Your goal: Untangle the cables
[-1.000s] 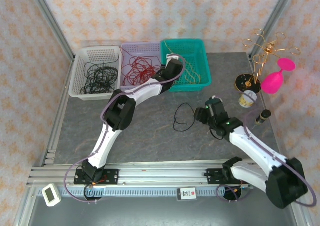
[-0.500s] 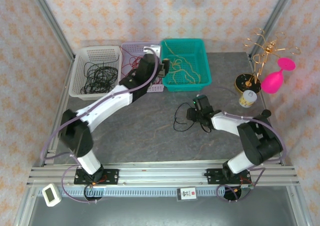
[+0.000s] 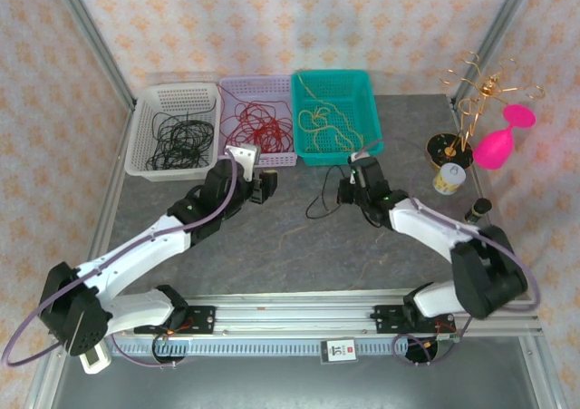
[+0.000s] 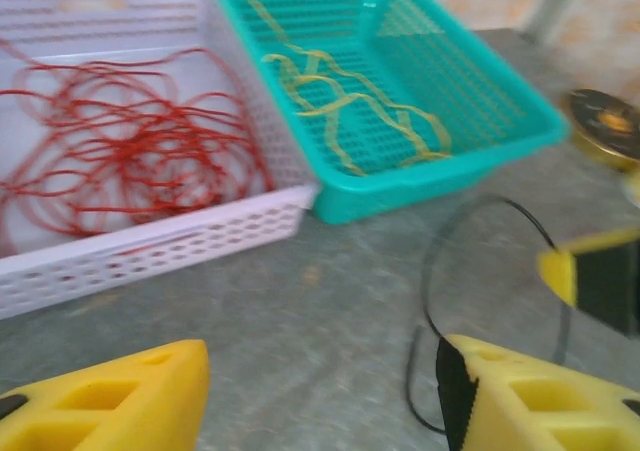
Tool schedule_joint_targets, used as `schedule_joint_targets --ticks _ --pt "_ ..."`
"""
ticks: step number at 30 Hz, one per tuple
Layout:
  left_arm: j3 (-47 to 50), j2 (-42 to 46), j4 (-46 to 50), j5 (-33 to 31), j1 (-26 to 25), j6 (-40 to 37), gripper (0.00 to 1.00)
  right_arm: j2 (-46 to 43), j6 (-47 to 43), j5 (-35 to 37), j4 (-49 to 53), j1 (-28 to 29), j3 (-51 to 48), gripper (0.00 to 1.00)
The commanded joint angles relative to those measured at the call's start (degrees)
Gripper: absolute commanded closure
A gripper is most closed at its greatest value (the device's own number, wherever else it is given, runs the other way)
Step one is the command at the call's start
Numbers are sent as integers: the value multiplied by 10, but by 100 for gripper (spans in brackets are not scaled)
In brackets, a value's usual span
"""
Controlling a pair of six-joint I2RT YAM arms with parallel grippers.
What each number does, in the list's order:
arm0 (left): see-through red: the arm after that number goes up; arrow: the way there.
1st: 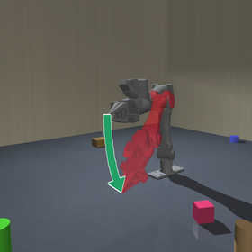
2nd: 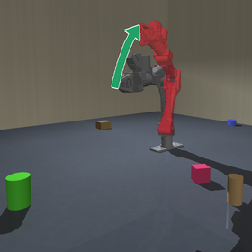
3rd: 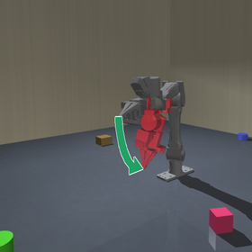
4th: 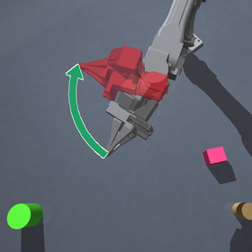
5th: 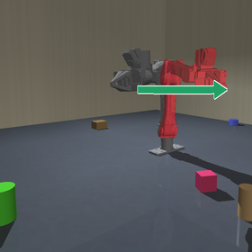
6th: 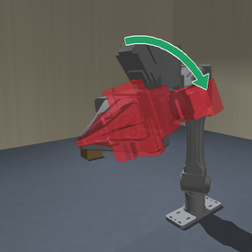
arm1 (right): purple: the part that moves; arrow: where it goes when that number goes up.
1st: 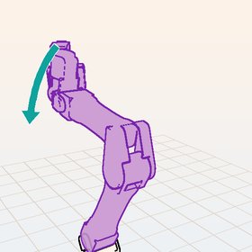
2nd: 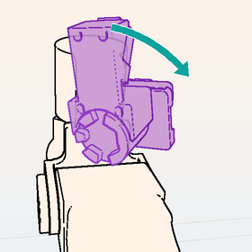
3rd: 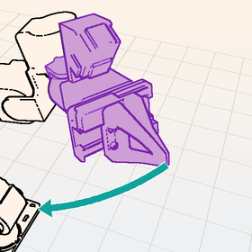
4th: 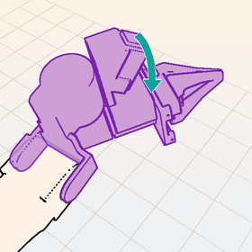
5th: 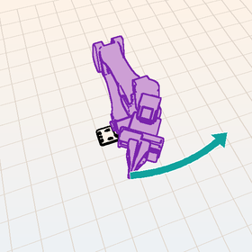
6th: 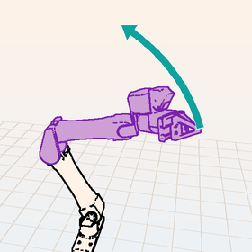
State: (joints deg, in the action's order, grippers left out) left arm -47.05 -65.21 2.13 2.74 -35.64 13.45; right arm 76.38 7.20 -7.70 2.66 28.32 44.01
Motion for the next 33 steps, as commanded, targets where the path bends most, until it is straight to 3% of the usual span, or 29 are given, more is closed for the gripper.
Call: schedule_joint_targets --ticks 1,6,12,20,23,28,30,31,33 --pt "6 23 -24 168 0 -20 30 -73 -81 -69 42 28 41 100" --pt "-37 19 15 230 1 -77 24 -123 -170 -147 98 41 70 100" --pt "-88 -38 89 301 1 -165 22 -168 -219 -266 67 50 49 100" --pt "-110 -96 73 288 7 -186 23 -180 -246 -338 71 55 46 100" --pt "-121 -112 72 282 9 -194 38 -180 -250 -341 80 55 47 100" --pt "-118 -104 52 258 10 -190 95 -181 -239 -313 79 55 46 100" --pt "-108 -88 33 227 10 -179 100 -181 -232 -288 75 55 44 99" --pt "-105 -81 27 211 10 -173 100 -180 -226 -270 71 55 42 94" --pt "-97 -65 17 181 13 -163 100 -180 -212 -230 61 56 39 71"
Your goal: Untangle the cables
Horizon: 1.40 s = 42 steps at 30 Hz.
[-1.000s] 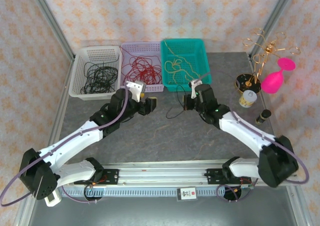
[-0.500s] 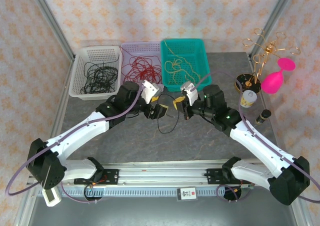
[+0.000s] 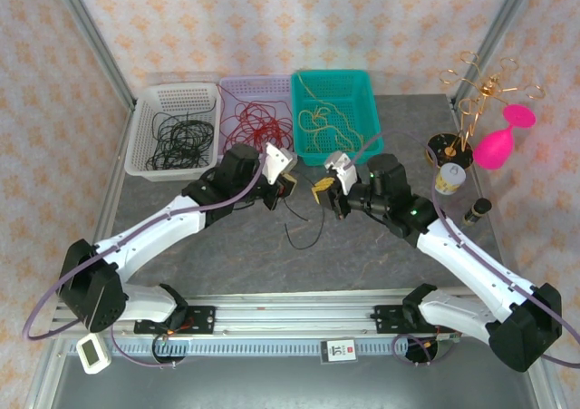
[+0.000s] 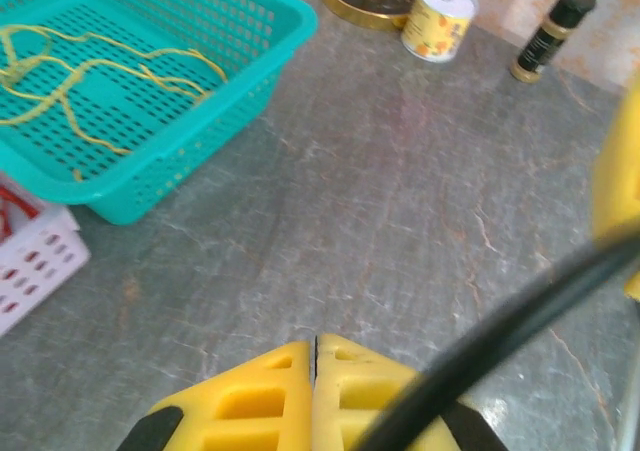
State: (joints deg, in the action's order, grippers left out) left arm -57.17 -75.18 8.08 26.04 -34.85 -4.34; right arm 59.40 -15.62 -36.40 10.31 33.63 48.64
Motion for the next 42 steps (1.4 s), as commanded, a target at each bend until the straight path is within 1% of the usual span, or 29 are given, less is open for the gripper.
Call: schedule_joint_targets --ticks 1,2,5,7,9,12,15,17,19,24,25,27,29,30,31,33,34,38,40,42 --pt "5 39 -45 -67 7 21 100 -11 24 76 -18 2 -8 64" --pt "7 45 -49 -83 11 29 100 -13 33 100 -19 2 -9 57" --pt "-2 53 -55 -146 32 61 100 -22 57 144 -12 2 -14 54" --pt "-11 58 -61 -200 50 82 100 -37 84 194 -20 2 -28 51" --pt "-25 62 -71 -248 78 106 100 -60 104 249 -30 3 -48 48" --pt "-51 58 -84 -285 132 130 100 -98 124 328 -50 0 -81 45" --pt "-78 41 -99 -305 179 147 100 -125 142 388 -58 -3 -104 44" --pt "-102 20 -106 -310 209 153 100 -138 148 411 -53 -6 -113 44" --pt "-123 1 -111 -308 228 155 100 -147 150 425 -48 -8 -115 44" --pt "-183 -37 -100 -295 254 147 100 -170 157 432 -32 -8 -114 45" --pt "-194 -41 -97 -277 263 147 100 -174 160 427 -27 -8 -111 45" --pt "-213 -49 -90 -221 285 150 100 -181 160 416 -23 -8 -108 45" --pt "-234 -61 -80 -161 315 169 100 -186 161 405 -25 -8 -103 46" --pt "-244 -66 -74 -151 327 181 100 -186 161 399 -27 -8 -102 46" --pt "-253 -72 -68 -158 336 194 100 -187 161 394 -29 -8 -99 46" --pt "-261 -79 -60 -213 344 214 100 -185 159 391 -32 -8 -99 46" --pt "-263 -82 -59 -255 345 225 100 -184 159 392 -36 -8 -101 46" --pt "-258 -105 -37 -479 345 293 100 -176 165 397 -37 -8 -107 46" --pt "-243 -120 -55 -513 346 319 100 -173 169 393 -41 -8 -113 47" --pt "-238 -139 -62 -526 343 339 100 -172 173 389 -45 -8 -118 47"
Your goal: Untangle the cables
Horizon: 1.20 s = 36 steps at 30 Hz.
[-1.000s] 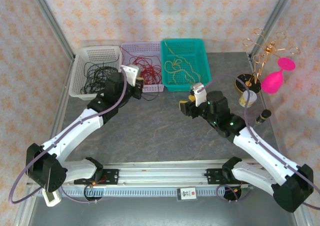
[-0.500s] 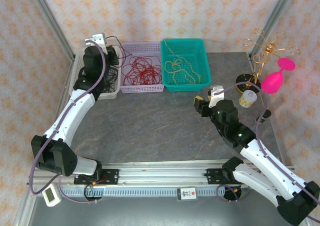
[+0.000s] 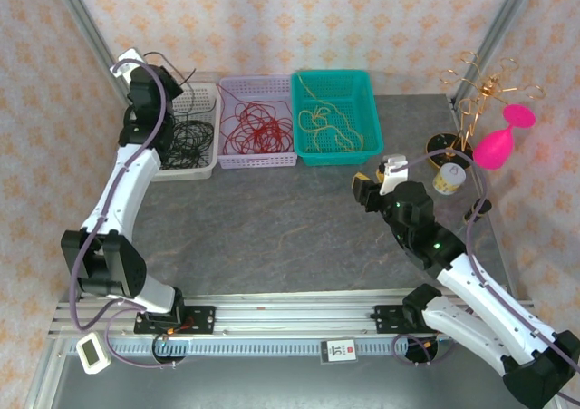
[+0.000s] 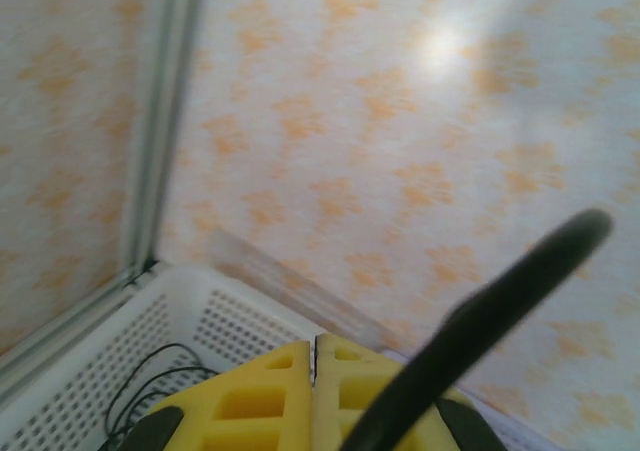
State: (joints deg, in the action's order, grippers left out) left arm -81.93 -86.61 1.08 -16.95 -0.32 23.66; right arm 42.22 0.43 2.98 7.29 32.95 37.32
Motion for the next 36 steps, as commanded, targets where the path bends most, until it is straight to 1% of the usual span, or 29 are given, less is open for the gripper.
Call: schedule_joint_targets --ticks 1,3,6,10,12,16,21,24,25,29,32,36 --pt "5 -38 8 -116 -7 61 100 1 15 -6 -15 -2 -5 47" --pt "-10 -65 10 -159 -22 49 100 0 16 -7 -12 -1 -5 47" --pt "-33 -99 13 -186 -42 18 100 -2 14 -7 -2 -2 -2 47" --pt "-22 -119 -11 -234 -75 -14 100 -4 14 -5 -2 -2 -6 47" --pt "-22 -139 -17 -243 -84 -19 100 -2 14 -10 -8 -2 -9 47" --pt "-26 -185 -18 -258 -86 -9 100 7 15 -14 -4 -1 -4 47" --pt "-19 -218 -31 -281 -81 0 100 5 10 -10 4 -2 -8 47" --pt "6 -211 -54 -296 -78 14 100 7 9 -11 4 -2 -12 47" --pt "14 -207 -60 -292 -75 20 100 8 10 -12 2 -2 -14 47" --pt "21 -188 -52 -255 -65 48 100 12 9 -13 -2 -2 -19 47" --pt "35 -154 -78 -235 -71 43 100 18 10 -13 -8 -2 -21 47" --pt "24 -120 -87 -265 -83 21 100 26 8 -16 -10 -2 -19 47"
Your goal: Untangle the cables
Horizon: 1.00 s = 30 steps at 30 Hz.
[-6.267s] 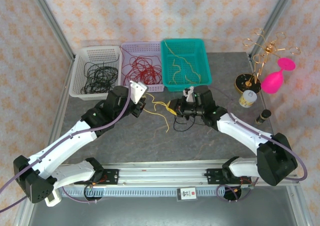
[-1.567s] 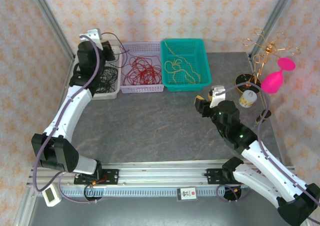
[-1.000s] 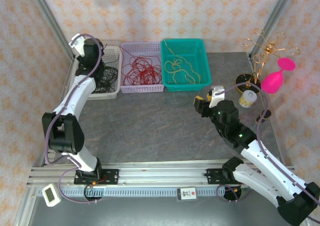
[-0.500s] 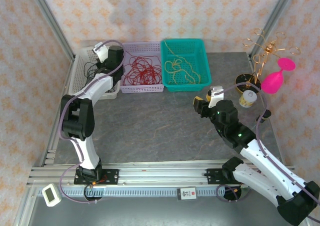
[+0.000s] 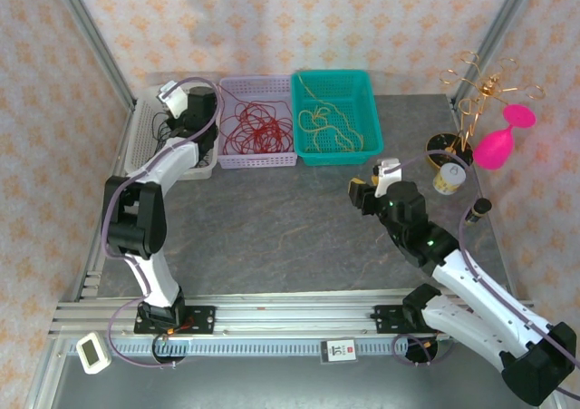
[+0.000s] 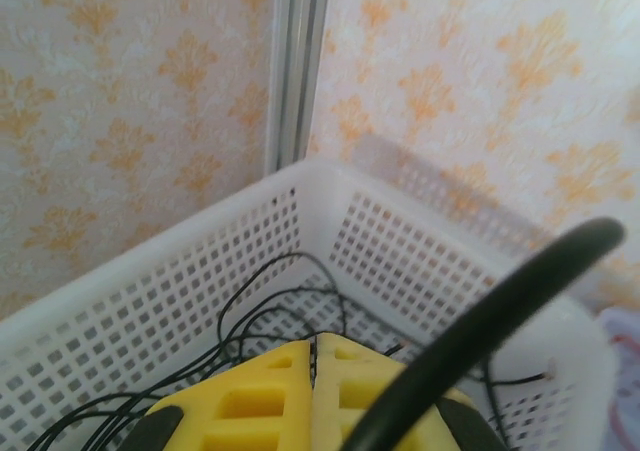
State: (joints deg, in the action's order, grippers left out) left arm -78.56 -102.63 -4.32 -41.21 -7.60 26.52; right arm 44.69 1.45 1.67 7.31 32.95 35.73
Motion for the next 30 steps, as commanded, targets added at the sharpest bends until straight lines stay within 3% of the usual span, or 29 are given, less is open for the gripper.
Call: schedule_joint_targets --ticks 1,8,19,20,24,25,30 --pt "-12 48 -34 -31 -11 -13 100 2 -1 -3 -12 -2 -5 47" --pt "-13 28 -36 -101 -13 -50 100 0 2 -6 -17 -1 -11 47" --pt "5 -96 -5 -99 -13 -13 100 -7 21 15 -5 -2 -16 46" --pt "0 -105 8 -89 -13 -5 93 -5 23 22 -8 -1 -19 46" --pt "-11 -105 54 -49 -21 14 9 13 32 64 -14 -6 -21 40" --pt "-6 -95 53 -44 -27 10 1 17 32 72 -20 -9 -24 39" --pt "36 -10 26 -23 -72 -27 0 32 45 89 -63 -60 -46 39"
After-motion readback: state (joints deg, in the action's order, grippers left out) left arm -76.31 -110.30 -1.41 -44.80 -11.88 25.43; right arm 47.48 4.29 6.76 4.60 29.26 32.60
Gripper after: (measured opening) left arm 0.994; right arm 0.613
